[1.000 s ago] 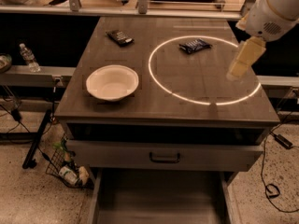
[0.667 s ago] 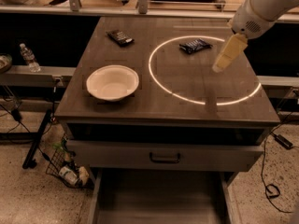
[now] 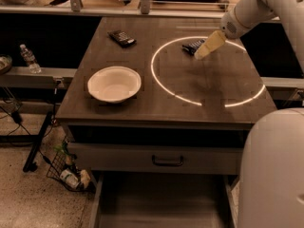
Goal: Place rxbar blueberry into middle drawer
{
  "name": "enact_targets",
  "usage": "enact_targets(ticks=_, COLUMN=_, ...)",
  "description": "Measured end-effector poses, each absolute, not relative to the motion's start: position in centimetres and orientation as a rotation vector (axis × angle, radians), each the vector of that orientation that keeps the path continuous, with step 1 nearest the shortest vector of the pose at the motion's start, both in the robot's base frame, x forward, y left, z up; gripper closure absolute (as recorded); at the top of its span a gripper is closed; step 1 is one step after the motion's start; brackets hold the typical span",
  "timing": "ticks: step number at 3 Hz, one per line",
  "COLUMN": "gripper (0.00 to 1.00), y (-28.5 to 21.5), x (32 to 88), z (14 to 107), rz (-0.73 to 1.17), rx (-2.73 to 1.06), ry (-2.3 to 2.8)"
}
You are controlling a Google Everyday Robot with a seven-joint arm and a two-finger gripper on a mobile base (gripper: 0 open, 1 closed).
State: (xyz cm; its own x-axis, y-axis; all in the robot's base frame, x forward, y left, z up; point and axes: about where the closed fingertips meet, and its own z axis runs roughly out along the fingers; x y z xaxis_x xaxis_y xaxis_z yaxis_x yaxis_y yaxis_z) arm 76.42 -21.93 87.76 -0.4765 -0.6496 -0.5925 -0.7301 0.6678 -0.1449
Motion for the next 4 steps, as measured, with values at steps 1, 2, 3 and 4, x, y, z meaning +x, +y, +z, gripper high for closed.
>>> enact_targets(ticks=1, gripper=0.0, y=-22.4, x=78.9, z=86.3, rz=0.237, rx=-0.914, ry=2.281)
enact_targets(ticks=2, gripper=0.0, y=-22.4, x=80.5, z=84.6, rz=0.327, rx=-0.823, ry=2.274)
enact_targets(ticks=3, gripper=0.0, y=-21.3, x=81.4, z=83.7, rz=0.408, rx=-0.822, ry=2.233)
enact_targets(ticks=4, gripper=0.17, y=-20.4, x=82.0, z=83.2, rz=0.456, rx=-0.857, ry=2.183)
